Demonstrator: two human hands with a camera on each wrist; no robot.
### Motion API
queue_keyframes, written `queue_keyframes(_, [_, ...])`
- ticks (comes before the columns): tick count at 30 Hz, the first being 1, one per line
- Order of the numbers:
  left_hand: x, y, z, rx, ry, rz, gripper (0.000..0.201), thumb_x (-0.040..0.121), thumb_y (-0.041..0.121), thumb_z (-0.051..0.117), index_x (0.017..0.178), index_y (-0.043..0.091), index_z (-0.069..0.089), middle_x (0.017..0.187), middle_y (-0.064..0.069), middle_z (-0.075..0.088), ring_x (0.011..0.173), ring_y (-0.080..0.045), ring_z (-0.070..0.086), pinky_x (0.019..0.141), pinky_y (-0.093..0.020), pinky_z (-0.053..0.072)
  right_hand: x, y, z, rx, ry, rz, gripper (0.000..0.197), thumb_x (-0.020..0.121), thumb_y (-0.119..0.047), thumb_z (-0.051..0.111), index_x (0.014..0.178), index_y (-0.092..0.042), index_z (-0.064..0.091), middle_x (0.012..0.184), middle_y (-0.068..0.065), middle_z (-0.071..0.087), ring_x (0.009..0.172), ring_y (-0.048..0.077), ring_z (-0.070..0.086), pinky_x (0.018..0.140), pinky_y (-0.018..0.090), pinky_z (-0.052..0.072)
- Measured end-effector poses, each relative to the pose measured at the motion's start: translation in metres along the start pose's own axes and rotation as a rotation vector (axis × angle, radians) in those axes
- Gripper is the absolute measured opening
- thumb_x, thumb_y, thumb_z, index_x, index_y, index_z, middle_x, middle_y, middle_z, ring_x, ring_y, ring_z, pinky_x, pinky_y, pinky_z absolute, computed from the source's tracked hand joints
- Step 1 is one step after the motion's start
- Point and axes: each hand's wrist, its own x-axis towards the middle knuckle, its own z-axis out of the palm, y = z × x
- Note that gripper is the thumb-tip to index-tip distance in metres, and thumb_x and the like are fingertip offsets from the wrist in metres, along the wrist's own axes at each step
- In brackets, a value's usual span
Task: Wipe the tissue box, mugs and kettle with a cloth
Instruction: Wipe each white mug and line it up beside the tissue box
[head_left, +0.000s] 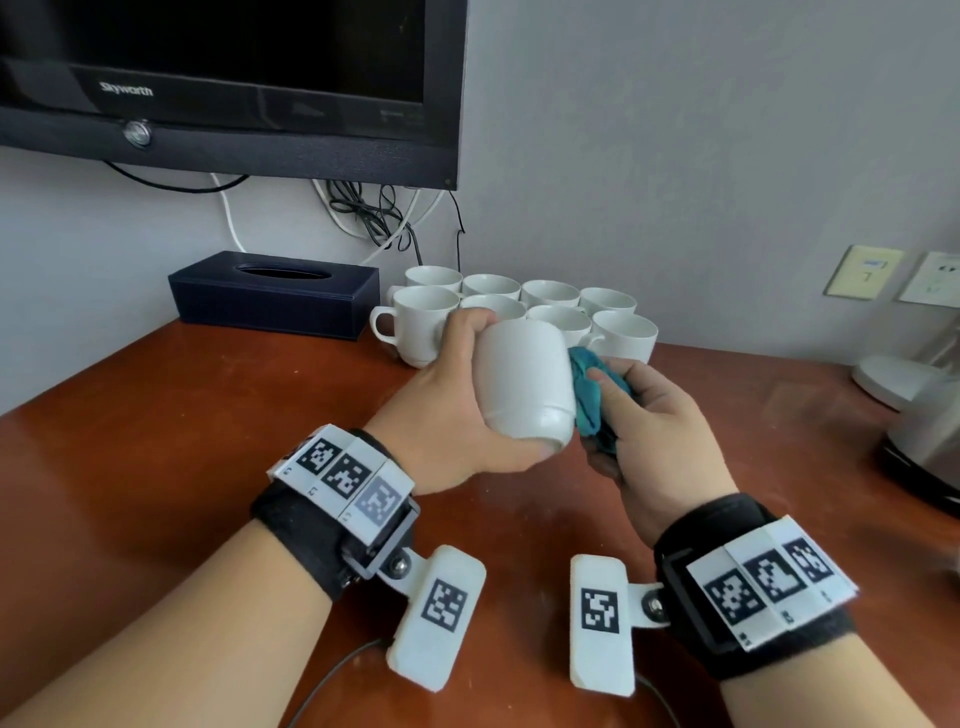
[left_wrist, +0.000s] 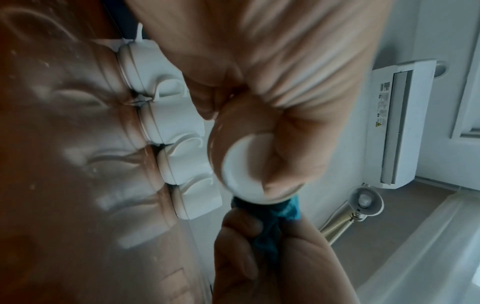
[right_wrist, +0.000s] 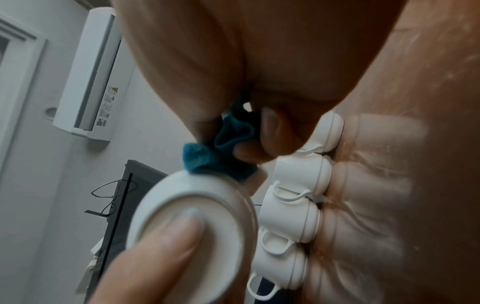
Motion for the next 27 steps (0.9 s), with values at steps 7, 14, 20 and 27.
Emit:
queue_keyframes(7, [0.003,-0.005,-0.004,-0.107,0.088,-0.069,0.1,0.065,0.049,0.094,0.135,0.046,0.023,0.128,0.01,0.048,0.107,-0.005,0.056,0.074,-0.019,0.046,0.001,0.001,0.008,0.028,0.191,-0.014,0.019,0.099,-0.006,0.053,0.095,-0.01,0.072,0.078,0.01,0.068,0.067,0.024,0.059,0.061,0.037,0.053])
queue_keyframes(14, [0.0,-0.003,-0.004,-0.342,-0.03,-0.077,0.11,0.05,0.06,0.086,0.141,0.044,0.027,0.13,0.01,0.053,0.115,-0.012,0.062,0.098,-0.038,0.055,-0.003,-0.006,0.007,0.153,0.19,0.283,0.032,0.094,-0.036,0.056,0.073,-0.014,0.065,0.066,0.014,0.067,0.053,0.029,0.062,0.069,0.048,0.053])
queue_keyframes(20, [0.001,-0.005,-0.003,-0.496,-0.093,-0.095,0.104,0.054,0.047,0.09,0.142,0.046,0.034,0.132,0.0,0.058,0.119,-0.022,0.064,0.107,-0.053,0.051,-0.009,-0.003,0.006,0.112,-0.066,0.317,0.051,0.092,-0.039,0.074,0.112,0.006,0.064,0.077,0.019,0.06,0.052,0.027,0.055,0.046,0.031,0.044])
queue_keyframes(27, [0.002,-0.008,-0.008,-0.617,-0.269,-0.207,0.106,0.058,0.032,0.094,0.147,0.051,0.039,0.141,-0.009,0.06,0.126,-0.024,0.064,0.106,-0.053,0.053,-0.008,-0.01,0.004,0.231,0.075,0.208,0.018,0.097,-0.022,0.069,0.096,-0.004,0.065,0.064,0.01,0.055,0.048,0.021,0.051,0.044,0.027,0.04])
